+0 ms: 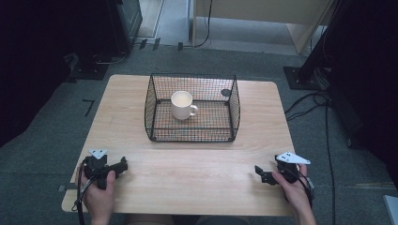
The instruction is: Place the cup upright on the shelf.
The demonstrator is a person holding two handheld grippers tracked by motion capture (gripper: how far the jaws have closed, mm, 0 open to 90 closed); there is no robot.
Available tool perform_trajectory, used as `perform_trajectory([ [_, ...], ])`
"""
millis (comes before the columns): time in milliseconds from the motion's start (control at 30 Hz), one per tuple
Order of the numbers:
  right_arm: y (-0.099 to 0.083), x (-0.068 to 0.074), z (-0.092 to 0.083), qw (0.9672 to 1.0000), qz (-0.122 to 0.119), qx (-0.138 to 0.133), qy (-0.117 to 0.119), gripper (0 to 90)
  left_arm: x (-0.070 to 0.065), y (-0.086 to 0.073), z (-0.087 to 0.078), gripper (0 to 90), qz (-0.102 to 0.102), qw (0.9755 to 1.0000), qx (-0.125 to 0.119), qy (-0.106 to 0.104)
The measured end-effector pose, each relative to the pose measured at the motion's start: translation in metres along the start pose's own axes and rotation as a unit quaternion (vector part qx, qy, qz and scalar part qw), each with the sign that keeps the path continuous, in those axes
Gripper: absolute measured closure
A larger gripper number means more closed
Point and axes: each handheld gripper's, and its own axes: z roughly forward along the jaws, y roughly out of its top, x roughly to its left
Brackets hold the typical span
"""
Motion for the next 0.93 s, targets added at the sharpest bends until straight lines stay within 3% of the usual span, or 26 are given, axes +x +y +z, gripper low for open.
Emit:
perform_trajectory([
  [300, -0.01, 0.002, 0.0, 0.9992, -0.006, 0.022, -0.034, 0.0, 0.0, 0.0, 0.0, 0.0, 0.0, 1.0, 0.0, 0.0],
  [400, -0.012, 0.003, -0.001, 0.9979, -0.014, 0.041, -0.049, 0.0, 0.0, 0.0, 0.0, 0.0, 0.0, 1.0, 0.0, 0.0],
  [933, -0.016, 0.007, -0.005, 0.9973, -0.003, 0.042, -0.06, 0.0, 0.0, 0.0, 0.0, 0.0, 0.0, 1.0, 0.0, 0.0],
])
